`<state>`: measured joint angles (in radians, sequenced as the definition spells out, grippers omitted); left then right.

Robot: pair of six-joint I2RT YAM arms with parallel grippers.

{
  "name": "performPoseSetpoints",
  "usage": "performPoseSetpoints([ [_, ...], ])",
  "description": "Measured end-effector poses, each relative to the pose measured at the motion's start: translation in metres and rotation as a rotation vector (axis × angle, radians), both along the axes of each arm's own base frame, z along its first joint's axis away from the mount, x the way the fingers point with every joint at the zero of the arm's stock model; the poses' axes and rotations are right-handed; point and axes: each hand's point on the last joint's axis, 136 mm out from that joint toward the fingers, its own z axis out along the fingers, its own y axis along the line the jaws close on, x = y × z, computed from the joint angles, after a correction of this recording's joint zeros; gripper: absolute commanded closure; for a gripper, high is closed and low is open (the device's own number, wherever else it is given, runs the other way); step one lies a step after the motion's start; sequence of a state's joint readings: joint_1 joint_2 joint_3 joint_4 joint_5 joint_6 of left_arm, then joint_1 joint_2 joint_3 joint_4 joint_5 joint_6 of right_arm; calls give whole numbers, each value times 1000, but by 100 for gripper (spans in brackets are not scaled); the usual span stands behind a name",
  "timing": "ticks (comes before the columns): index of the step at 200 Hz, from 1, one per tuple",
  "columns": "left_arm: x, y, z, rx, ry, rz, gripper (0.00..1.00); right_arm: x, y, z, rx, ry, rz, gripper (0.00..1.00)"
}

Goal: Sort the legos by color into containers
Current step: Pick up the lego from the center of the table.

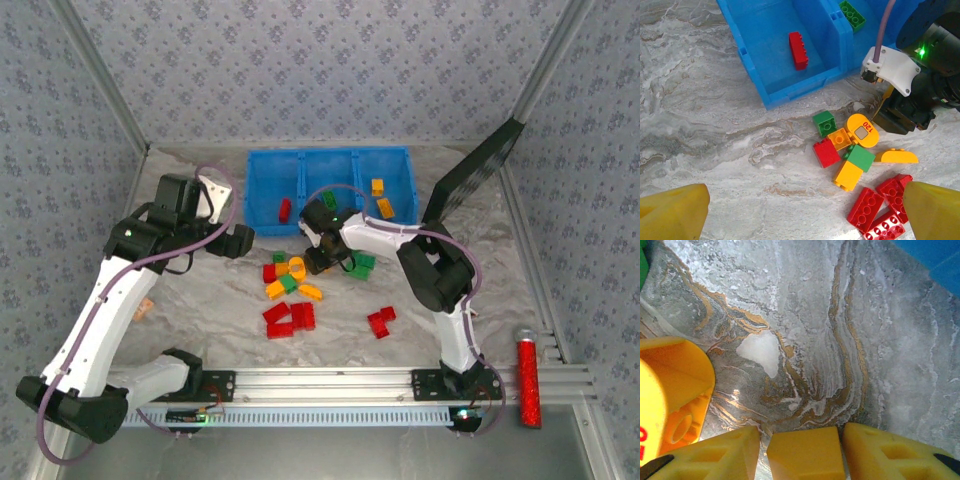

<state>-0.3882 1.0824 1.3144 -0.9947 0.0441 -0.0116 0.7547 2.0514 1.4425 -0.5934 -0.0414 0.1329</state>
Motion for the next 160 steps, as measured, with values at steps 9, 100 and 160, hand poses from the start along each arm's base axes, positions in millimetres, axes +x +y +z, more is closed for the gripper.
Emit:
performPoseSetpoints([
  [9, 0, 0, 0, 1, 1, 0, 1, 0, 0, 0, -1, 0, 3, 50],
  [100, 4, -2, -4, 2, 19, 7, 1, 1, -5, 0, -18, -39, 29, 72],
  [160, 7, 0, -7, 8, 33, 31, 1, -24, -48, 11, -107, 70, -9, 73],
])
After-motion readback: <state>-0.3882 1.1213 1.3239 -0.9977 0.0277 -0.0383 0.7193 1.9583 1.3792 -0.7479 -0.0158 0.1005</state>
